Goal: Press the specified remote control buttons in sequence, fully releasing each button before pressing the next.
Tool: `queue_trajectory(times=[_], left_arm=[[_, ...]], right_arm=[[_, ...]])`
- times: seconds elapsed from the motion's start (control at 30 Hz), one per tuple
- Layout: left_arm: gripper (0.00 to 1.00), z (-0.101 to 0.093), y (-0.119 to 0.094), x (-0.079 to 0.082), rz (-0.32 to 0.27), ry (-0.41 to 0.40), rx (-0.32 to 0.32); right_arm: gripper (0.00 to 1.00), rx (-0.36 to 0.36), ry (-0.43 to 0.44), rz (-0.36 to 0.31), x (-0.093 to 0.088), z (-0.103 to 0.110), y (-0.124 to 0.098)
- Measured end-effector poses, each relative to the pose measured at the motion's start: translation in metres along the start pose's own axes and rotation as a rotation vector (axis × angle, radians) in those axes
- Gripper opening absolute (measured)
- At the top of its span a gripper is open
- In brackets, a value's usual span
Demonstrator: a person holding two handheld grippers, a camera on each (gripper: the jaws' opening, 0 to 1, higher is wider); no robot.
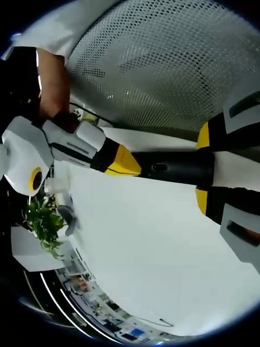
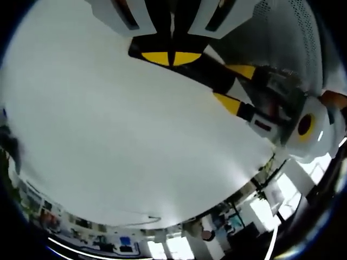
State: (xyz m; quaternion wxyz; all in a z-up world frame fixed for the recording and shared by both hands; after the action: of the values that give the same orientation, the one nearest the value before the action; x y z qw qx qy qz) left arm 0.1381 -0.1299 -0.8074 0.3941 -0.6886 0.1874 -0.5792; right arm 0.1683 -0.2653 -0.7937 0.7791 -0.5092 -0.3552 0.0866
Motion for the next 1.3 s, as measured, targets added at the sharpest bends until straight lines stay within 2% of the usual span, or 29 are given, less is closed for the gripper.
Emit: queue_trajectory(times=[0.2, 0.43, 0.47, 0.83, 1.0, 1.13, 1.3], left_arm=[[0.24, -0.0004, -0.0001, 0.0001, 0.0, -0.006, 0.003], [0.24, -0.0006, -0.0001, 0.0, 0.0, -0.01, 0.004], [0.24, -0.0005, -0.0001, 0.0, 0.0, -0.009, 0.004], [0.24, 0.0001, 0.0006, 0.0, -0.003, -0.007, 0.002], [0.24, 0.0001, 0.0007, -0.0001, -0.003, -0.006, 0.002], [0.24, 0.0, 0.0007, -0.0001, -0.002, -0.007, 0.004], [0.24, -0.0002, 0.0006, 0.0003, -0.001, -0.005, 0.003]], right_arm=[[0.0, 0.022, 0.065, 0.0, 0.0007, -0.0033, -0.0017], [0.0, 0.017, 0.052, 0.019, -0.0002, -0.0021, -0.0018], [0.0, 0.013, 0.022, 0.016, -0.0009, -0.001, -0.0018], [0.0, -0.012, -0.032, 0.026, -0.0004, 0.0, 0.0001], [0.0, 0.009, 0.015, 0.013, -0.0011, -0.0032, -0.0009], [0.0, 0.041, 0.091, 0.009, -0.0004, -0.0055, -0.0023], [0.0, 0.044, 0.082, 0.016, -0.0017, -0.0026, -0.0035]])
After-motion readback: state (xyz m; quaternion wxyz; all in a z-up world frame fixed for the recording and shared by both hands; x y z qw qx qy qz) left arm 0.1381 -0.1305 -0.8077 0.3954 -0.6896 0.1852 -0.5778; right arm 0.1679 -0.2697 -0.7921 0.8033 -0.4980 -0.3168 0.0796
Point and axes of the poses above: the point that each gripper's makers call its tool centre point, and the gripper's own axes: y roughly forward along the fingers, z roughly to its left, x roughly out of its top, the point moved 7 cm from there along -y, roughly backward along the fingers, and after that the axes turned 1 degree about -x, right-handed, at the moved point
